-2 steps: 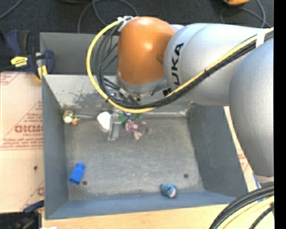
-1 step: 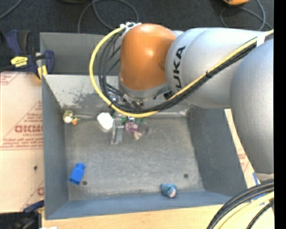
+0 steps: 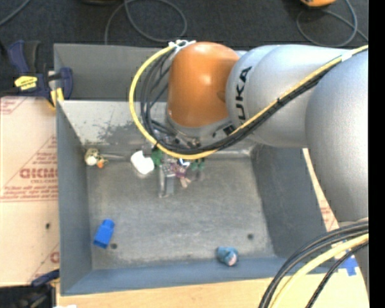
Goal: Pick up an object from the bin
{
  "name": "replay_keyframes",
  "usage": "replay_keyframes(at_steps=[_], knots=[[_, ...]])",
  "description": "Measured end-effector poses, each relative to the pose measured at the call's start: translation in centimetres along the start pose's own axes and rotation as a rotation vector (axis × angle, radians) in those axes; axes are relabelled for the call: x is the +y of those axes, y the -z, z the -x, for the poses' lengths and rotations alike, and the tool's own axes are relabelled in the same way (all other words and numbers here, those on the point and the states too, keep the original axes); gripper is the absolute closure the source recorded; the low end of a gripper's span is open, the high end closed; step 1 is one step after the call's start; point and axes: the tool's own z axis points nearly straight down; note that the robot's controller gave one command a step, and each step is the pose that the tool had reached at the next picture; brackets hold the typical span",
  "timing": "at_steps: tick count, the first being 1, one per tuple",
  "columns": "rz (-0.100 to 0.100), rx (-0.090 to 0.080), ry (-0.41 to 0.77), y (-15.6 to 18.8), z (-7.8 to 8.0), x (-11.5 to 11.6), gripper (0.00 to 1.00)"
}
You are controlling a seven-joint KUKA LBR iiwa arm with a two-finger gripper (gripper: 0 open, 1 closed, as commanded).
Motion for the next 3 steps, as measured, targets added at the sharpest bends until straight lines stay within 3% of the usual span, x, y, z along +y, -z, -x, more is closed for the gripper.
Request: replay_keyframes(at_steps=[1, 2, 3], knots=[[0.002, -0.004, -0.153, -1.5, 0.4, -0.3, 0.0], [-0.002, -0.003, -0.1, -2.7, 0.0, 2.4, 0.0], [0.005, -0.007, 0.078, -4.5, -1.2, 4.7, 0.0]])
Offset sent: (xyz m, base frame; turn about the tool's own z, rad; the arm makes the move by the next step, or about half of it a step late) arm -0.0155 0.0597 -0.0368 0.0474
